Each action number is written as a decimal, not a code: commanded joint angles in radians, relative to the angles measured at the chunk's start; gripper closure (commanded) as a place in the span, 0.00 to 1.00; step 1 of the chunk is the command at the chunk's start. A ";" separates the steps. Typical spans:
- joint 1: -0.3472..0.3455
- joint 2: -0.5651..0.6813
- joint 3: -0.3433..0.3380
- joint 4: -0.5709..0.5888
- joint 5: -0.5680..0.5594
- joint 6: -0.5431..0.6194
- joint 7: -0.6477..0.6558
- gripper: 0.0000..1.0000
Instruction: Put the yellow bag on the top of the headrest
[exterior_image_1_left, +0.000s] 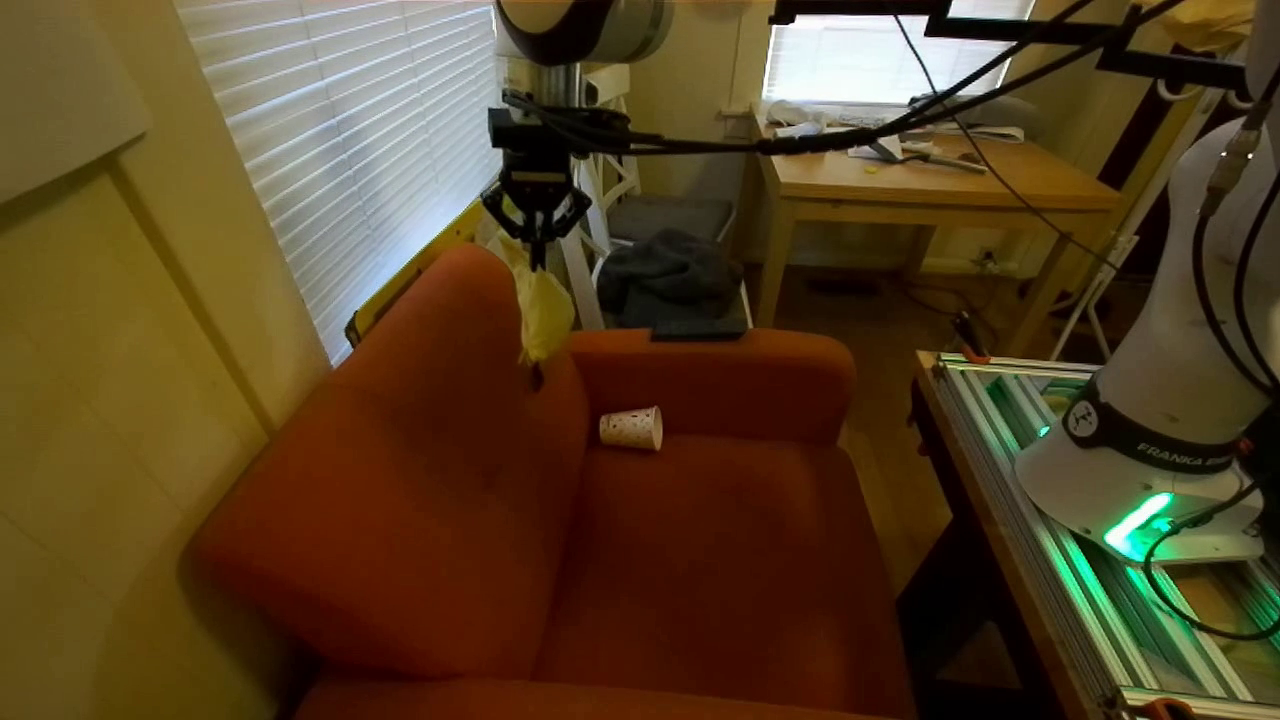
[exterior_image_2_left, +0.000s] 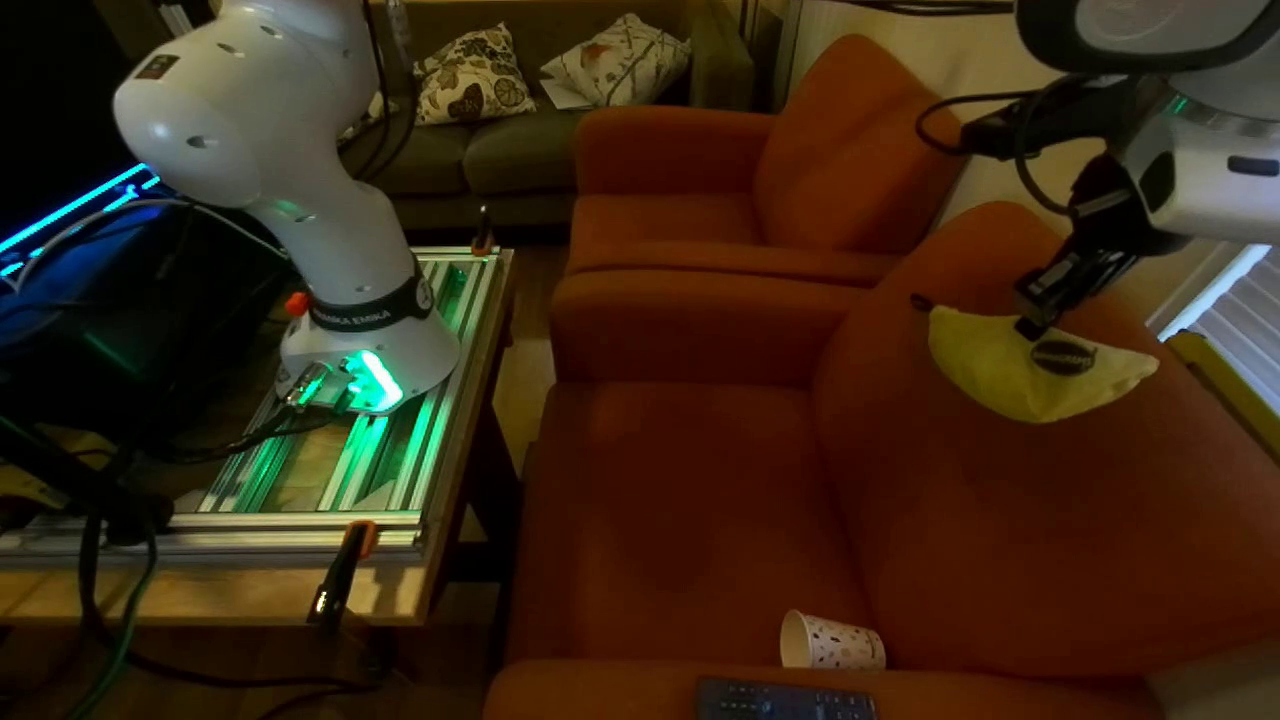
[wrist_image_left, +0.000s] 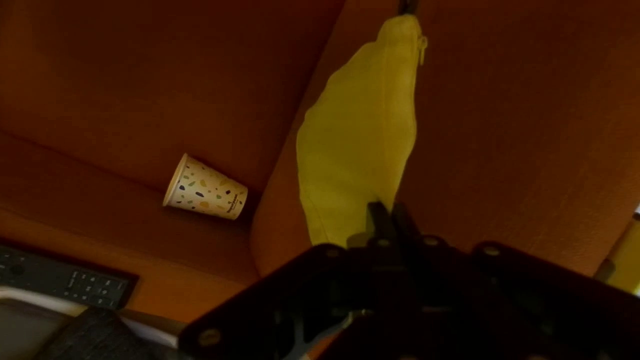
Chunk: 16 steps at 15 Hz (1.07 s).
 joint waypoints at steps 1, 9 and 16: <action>0.008 -0.001 0.030 0.044 0.032 0.000 0.030 0.97; 0.013 0.032 0.093 0.128 0.117 0.102 0.052 0.97; -0.008 0.110 0.141 0.219 0.230 0.184 0.038 0.97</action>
